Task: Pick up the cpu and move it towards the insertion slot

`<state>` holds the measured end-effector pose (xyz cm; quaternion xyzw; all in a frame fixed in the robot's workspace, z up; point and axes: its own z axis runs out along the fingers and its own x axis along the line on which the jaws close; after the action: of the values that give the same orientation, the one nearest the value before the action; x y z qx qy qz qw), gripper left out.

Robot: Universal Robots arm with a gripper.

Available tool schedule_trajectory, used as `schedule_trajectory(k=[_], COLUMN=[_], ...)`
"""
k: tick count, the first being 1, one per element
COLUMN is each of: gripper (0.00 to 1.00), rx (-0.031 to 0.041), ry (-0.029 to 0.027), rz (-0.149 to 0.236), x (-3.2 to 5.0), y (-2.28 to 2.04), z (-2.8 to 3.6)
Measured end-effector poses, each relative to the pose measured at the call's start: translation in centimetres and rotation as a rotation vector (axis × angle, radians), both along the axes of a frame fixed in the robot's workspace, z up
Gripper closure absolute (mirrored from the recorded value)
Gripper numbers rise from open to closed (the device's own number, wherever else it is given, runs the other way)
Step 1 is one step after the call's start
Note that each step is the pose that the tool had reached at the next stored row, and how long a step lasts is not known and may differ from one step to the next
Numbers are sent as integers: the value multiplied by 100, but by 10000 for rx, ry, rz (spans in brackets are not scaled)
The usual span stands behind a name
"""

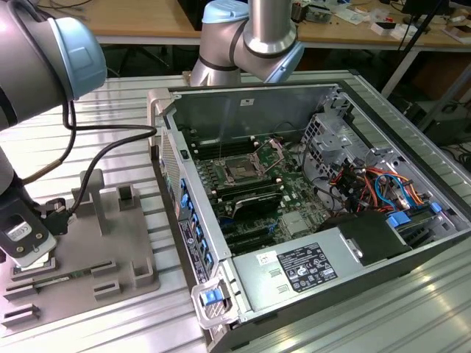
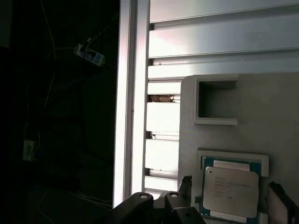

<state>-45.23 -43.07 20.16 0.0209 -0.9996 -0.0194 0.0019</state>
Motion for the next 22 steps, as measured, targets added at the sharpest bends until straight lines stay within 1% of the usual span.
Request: schedule_trajectory(k=[6, 11, 13, 14, 15, 19, 22], gripper=[31, 31, 31, 31, 31, 31, 31], rx=[-10, -10, -9, -9, -9, -11, -10], ry=[29, 59, 79, 108, 124, 160, 168], rz=[-1, -2, -7, -15, -22, -46, -50], x=[27, 28, 28, 28, 29, 33, 36], y=[2, 2, 2, 2, 2, 2, 2], z=[-25, -59, -71, -82, -94, -125, -132])
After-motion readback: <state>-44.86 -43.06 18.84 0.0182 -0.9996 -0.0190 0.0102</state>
